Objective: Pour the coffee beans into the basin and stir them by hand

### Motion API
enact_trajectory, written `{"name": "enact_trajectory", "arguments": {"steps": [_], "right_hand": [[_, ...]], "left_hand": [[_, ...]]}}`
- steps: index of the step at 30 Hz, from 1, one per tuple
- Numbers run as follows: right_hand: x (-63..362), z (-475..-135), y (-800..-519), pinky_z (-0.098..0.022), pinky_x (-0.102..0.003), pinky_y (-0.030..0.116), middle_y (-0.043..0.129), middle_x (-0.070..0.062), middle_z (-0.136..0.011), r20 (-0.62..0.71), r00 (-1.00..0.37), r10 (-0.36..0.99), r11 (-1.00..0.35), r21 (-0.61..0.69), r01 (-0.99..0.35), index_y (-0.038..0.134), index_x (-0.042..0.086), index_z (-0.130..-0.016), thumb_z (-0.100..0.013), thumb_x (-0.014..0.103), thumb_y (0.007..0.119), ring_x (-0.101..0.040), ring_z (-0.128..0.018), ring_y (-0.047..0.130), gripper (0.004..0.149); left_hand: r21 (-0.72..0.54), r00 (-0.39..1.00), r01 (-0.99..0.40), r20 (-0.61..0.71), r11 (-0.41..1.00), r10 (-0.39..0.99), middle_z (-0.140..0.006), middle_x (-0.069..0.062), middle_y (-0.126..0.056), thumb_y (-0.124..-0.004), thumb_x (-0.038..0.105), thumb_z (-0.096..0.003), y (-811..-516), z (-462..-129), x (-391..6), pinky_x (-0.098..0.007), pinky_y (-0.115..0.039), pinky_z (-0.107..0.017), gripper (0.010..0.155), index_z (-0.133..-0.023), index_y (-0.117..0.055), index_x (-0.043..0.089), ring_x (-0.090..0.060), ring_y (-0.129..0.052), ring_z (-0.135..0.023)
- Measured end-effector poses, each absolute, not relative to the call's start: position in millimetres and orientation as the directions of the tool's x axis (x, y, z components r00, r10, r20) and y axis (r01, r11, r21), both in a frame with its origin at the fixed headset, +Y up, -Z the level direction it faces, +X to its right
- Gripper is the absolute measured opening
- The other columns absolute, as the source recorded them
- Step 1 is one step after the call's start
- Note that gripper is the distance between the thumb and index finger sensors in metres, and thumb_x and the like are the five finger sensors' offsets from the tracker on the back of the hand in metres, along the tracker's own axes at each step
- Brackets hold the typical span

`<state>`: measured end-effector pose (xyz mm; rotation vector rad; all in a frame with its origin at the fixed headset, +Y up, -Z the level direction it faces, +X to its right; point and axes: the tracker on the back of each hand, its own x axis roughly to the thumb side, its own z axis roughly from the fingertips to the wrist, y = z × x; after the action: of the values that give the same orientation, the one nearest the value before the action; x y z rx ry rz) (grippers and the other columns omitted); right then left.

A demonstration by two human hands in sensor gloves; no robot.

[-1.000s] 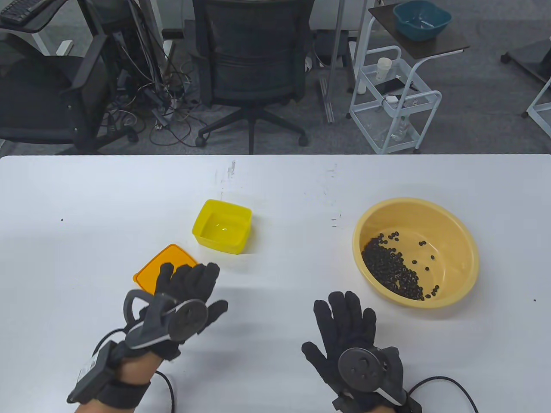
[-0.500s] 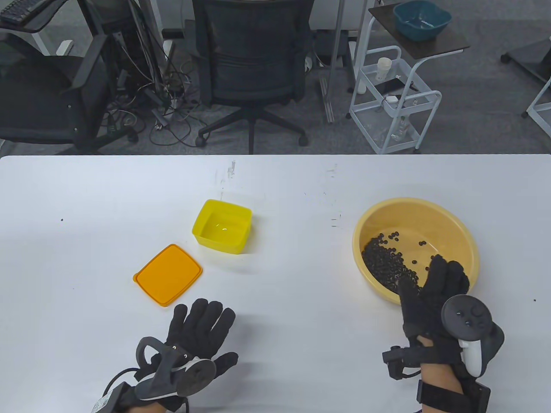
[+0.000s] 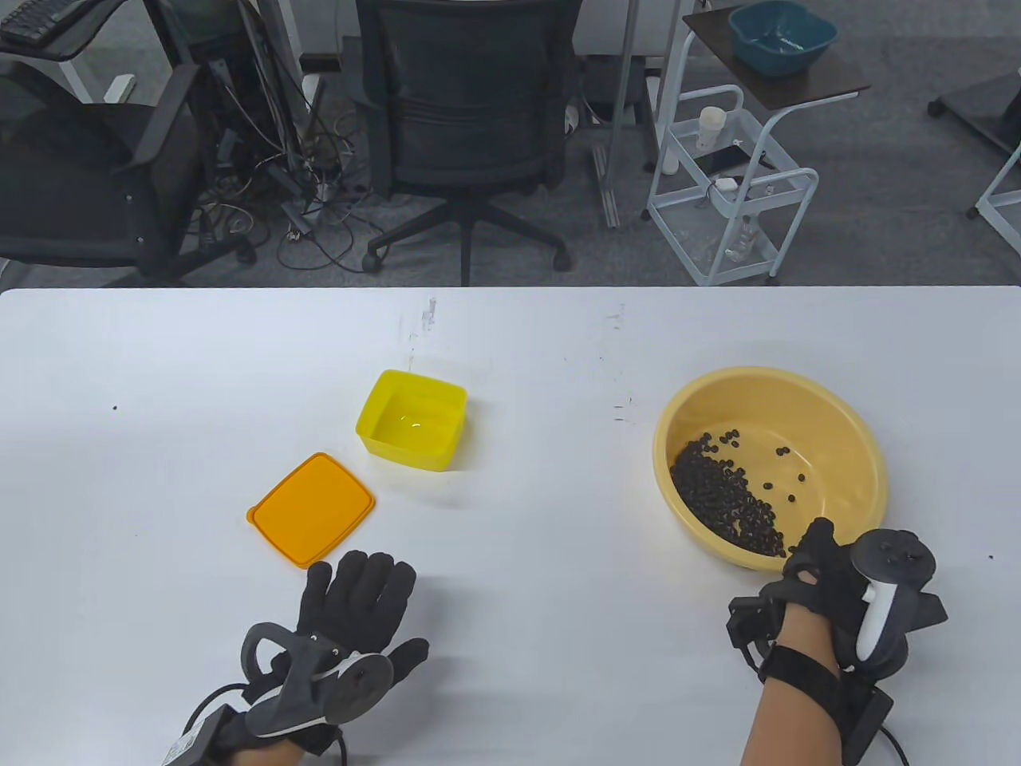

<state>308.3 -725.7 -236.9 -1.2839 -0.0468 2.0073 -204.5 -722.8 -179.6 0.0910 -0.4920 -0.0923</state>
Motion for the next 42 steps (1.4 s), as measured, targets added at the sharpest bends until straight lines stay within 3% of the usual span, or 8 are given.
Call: {"name": "enact_trajectory", "arguments": {"steps": [2, 6, 8, 10, 14, 20, 26, 42], "right_hand": [[306, -240, -730, -0.057, -0.061, 0.061, 0.034, -0.029, -0.097, -0.766, -0.208, 0.608, -0.71, -0.408, -0.574, -0.002, 0.01, -0.093, -0.052, 0.043, 0.052, -0.048, -0.082, 0.076, 0.076], [308, -241, -732, -0.055, -0.057, 0.066, 0.039, -0.029, -0.094, -0.758, -0.178, 0.627, -0.69, -0.434, -0.58, 0.0, 0.011, -0.094, -0.051, 0.04, 0.055, -0.043, -0.077, 0.083, 0.076], [309, -242, -732, -0.053, -0.052, 0.071, 0.054, -0.028, -0.088, -0.73, -0.157, 0.666, -0.658, -0.473, -0.586, 0.004, 0.007, -0.094, -0.051, 0.036, 0.056, -0.035, -0.067, 0.094, 0.073], [310, -240, -731, -0.046, -0.051, 0.074, 0.065, -0.025, -0.08, -0.685, -0.125, 0.718, -0.605, -0.524, -0.599, 0.009, 0.006, -0.095, -0.051, 0.033, 0.057, -0.038, -0.053, 0.097, 0.071], [299, -242, -715, -0.041, -0.048, 0.075, 0.068, -0.026, -0.075, -0.655, -0.273, 0.704, -0.653, -0.447, -0.611, 0.016, 0.006, -0.097, -0.05, 0.032, 0.058, -0.03, -0.031, 0.095, 0.068], [251, -241, -690, -0.042, -0.048, 0.075, 0.073, -0.024, -0.074, -0.436, -0.454, 0.777, -0.594, -0.269, -0.758, 0.023, 0.009, -0.099, -0.05, 0.033, 0.06, -0.03, -0.03, 0.096, 0.066], [205, -233, -698, -0.042, -0.048, 0.075, 0.075, -0.023, -0.073, -0.25, -0.521, 0.816, -0.555, -0.085, -0.828, 0.029, 0.011, -0.1, -0.049, 0.034, 0.061, -0.031, -0.028, 0.095, 0.065], [168, -226, -732, -0.043, -0.048, 0.075, 0.075, -0.024, -0.073, -0.203, -0.564, 0.8, -0.566, 0.057, -0.823, 0.03, 0.011, -0.1, -0.049, 0.034, 0.062, -0.031, -0.027, 0.095, 0.064]], "left_hand": [[0.115, 0.877, 0.056, 0.47, 0.992, -0.104, -0.114, -0.017, -0.058, -0.056, 0.068, -0.0519, -723, -180, -207, -0.064, -0.044, -0.075, 0.078, -0.113, -0.045, 0.02, -0.045, -0.066, -0.104], [0.12, 0.883, 0.046, 0.459, 0.992, -0.096, -0.114, -0.017, -0.059, -0.057, 0.068, -0.0521, -721, -182, -211, -0.064, -0.044, -0.075, 0.078, -0.112, -0.047, 0.019, -0.045, -0.067, -0.103], [0.11, 0.887, 0.043, 0.453, 0.993, -0.089, -0.114, -0.017, -0.059, -0.057, 0.068, -0.0521, -722, -184, -212, -0.064, -0.044, -0.075, 0.077, -0.112, -0.047, 0.02, -0.045, -0.067, -0.103], [0.107, 0.887, 0.044, 0.454, 0.993, -0.088, -0.114, -0.017, -0.059, -0.057, 0.067, -0.0521, -722, -184, -213, -0.064, -0.045, -0.075, 0.077, -0.112, -0.047, 0.02, -0.045, -0.067, -0.103], [0.121, 0.898, 0.021, 0.434, 0.992, -0.072, -0.113, -0.017, -0.06, -0.057, 0.067, -0.0521, -719, -187, -220, -0.064, -0.045, -0.075, 0.077, -0.111, -0.048, 0.019, -0.045, -0.068, -0.103], [0.117, 0.911, 0.009, 0.408, 0.993, -0.056, -0.114, -0.017, -0.059, -0.057, 0.068, -0.0521, -717, -190, -227, -0.064, -0.044, -0.075, 0.077, -0.112, -0.047, 0.02, -0.045, -0.067, -0.103], [0.107, 0.913, -0.004, 0.406, 0.994, -0.04, -0.114, -0.017, -0.058, -0.057, 0.068, -0.0517, -717, -190, -230, -0.065, -0.044, -0.075, 0.079, -0.113, -0.045, 0.02, -0.045, -0.066, -0.104], [0.058, 0.921, 0.013, 0.388, 0.998, -0.035, -0.117, -0.019, -0.053, -0.057, 0.069, -0.0512, -718, -194, -232, -0.066, -0.043, -0.075, 0.081, -0.114, -0.042, 0.02, -0.048, -0.062, -0.106]]}}
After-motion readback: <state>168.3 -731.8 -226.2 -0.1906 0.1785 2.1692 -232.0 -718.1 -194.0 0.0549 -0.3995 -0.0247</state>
